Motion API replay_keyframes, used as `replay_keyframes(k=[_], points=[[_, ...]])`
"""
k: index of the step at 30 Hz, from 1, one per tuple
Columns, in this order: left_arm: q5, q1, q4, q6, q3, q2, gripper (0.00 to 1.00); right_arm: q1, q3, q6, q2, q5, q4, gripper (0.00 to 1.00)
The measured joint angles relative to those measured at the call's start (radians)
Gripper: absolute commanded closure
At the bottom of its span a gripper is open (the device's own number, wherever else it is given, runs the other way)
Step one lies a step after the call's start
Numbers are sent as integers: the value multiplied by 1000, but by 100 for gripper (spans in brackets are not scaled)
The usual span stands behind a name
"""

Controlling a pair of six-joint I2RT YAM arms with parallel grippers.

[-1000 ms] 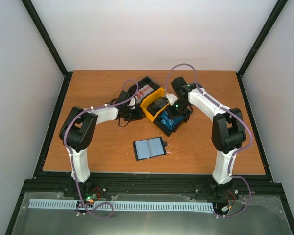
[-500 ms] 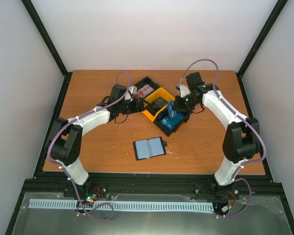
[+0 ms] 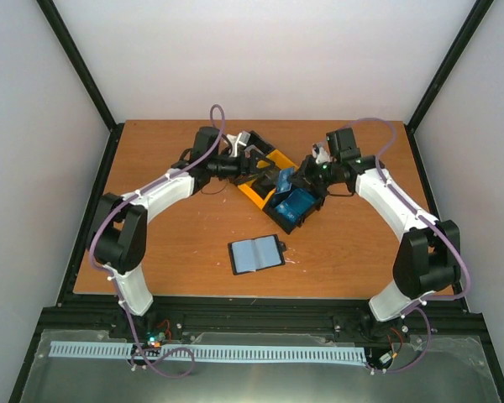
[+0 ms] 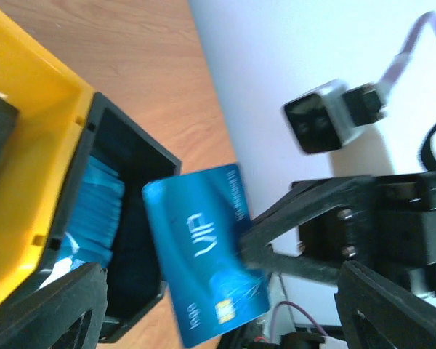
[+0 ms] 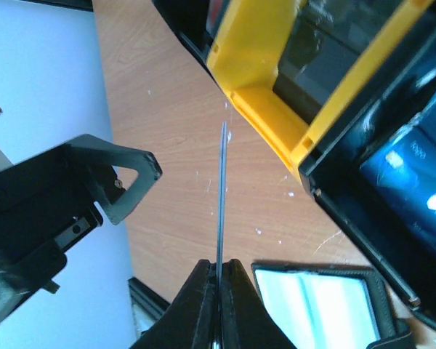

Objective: Put the credit cards into the card holder
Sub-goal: Pick up the credit card from the storage box.

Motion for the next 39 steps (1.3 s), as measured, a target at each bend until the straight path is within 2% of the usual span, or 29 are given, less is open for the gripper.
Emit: replay_keyframes(k=[6, 12, 15, 18, 22, 27, 31, 39], points=[[99, 0, 18, -98, 40, 68, 17, -20, -93, 144, -21, -77, 84, 95], [99, 0, -37, -124, 56, 99, 18, -43, -97, 206, -34, -144, 152, 95], [107, 0, -45, -136, 64, 99, 22, -45, -97, 217, -41, -173, 177, 95], [143, 0, -26, -172, 67, 101, 32, -45, -97, 218, -42, -200, 196, 95], [201, -3, 35, -246, 75, 111, 52, -45, -97, 217, -42, -232, 223, 93], [253, -9, 140, -341, 71, 112, 71, -45, -97, 214, -42, -262, 262, 92], [277, -10, 206, -393, 68, 112, 73, -45, -98, 214, -42, -284, 293, 95], [291, -10, 243, -426, 60, 112, 68, -45, -113, 221, -57, -301, 344, 97]])
